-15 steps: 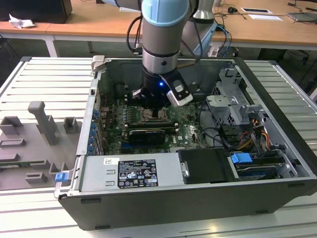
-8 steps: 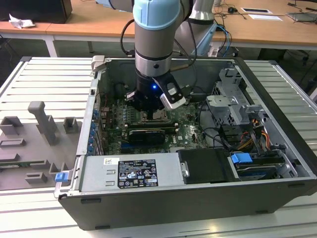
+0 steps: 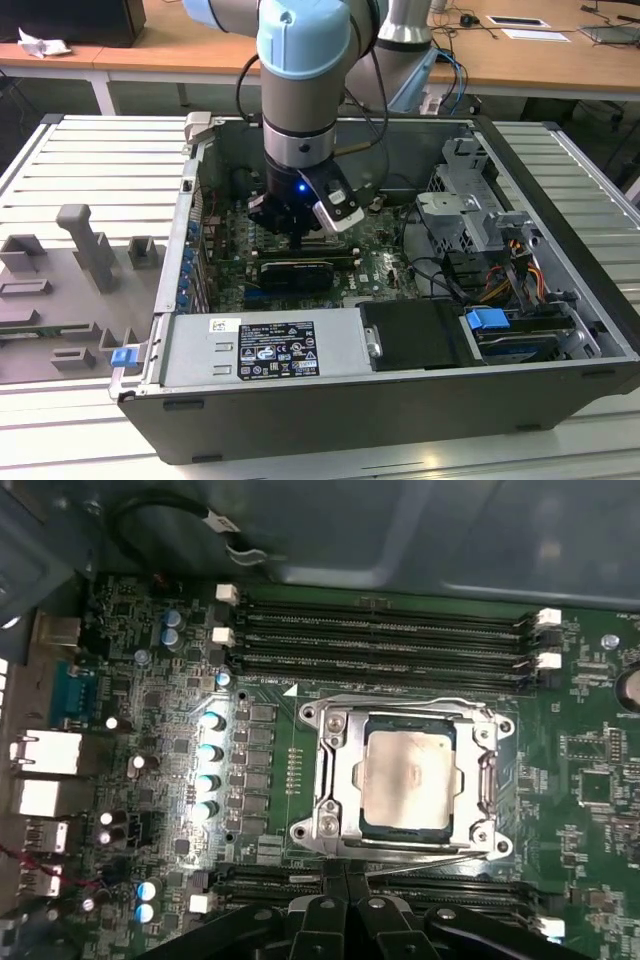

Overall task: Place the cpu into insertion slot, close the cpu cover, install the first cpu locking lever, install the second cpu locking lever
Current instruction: 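Install the second cpu locking lever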

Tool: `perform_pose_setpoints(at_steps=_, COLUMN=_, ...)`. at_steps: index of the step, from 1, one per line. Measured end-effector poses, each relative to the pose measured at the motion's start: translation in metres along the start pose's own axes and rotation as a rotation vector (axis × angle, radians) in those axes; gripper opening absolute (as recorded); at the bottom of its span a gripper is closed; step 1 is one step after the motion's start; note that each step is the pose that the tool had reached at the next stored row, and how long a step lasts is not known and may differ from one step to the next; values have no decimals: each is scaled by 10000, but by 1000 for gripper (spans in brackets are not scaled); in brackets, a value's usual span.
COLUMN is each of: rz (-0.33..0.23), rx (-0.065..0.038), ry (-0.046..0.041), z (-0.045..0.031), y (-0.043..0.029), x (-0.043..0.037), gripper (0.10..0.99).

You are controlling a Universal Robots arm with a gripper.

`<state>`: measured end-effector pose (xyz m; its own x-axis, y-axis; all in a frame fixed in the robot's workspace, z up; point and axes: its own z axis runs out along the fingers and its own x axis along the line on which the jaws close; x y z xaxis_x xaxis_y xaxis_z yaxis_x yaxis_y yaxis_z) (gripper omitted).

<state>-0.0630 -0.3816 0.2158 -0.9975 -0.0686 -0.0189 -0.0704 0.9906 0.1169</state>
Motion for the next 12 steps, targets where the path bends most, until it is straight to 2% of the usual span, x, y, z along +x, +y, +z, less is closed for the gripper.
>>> perform_pose_setpoints(at_steps=1, rz=2, rx=-38, ry=-14, z=8, y=-7, x=15, gripper=106)
perform_pose_setpoints(at_steps=3, rz=-1, rx=-247, ry=-57, z=14, y=-33, x=45, gripper=106)
perform_pose_setpoints(at_steps=9, rz=-3, rx=-603, ry=-126, z=32, y=-72, x=140, gripper=106)
perform_pose_setpoints(at_steps=10, rz=-5, rx=-691, ry=-138, z=40, y=-78, x=149, gripper=106)
perform_pose_setpoints(at_steps=11, rz=-1, rx=-944, ry=-164, z=76, y=-109, x=164, gripper=106)
perform_pose_setpoints(at_steps=12, rz=-1, rx=-981, ry=-167, z=86, y=-115, x=166, gripper=106)
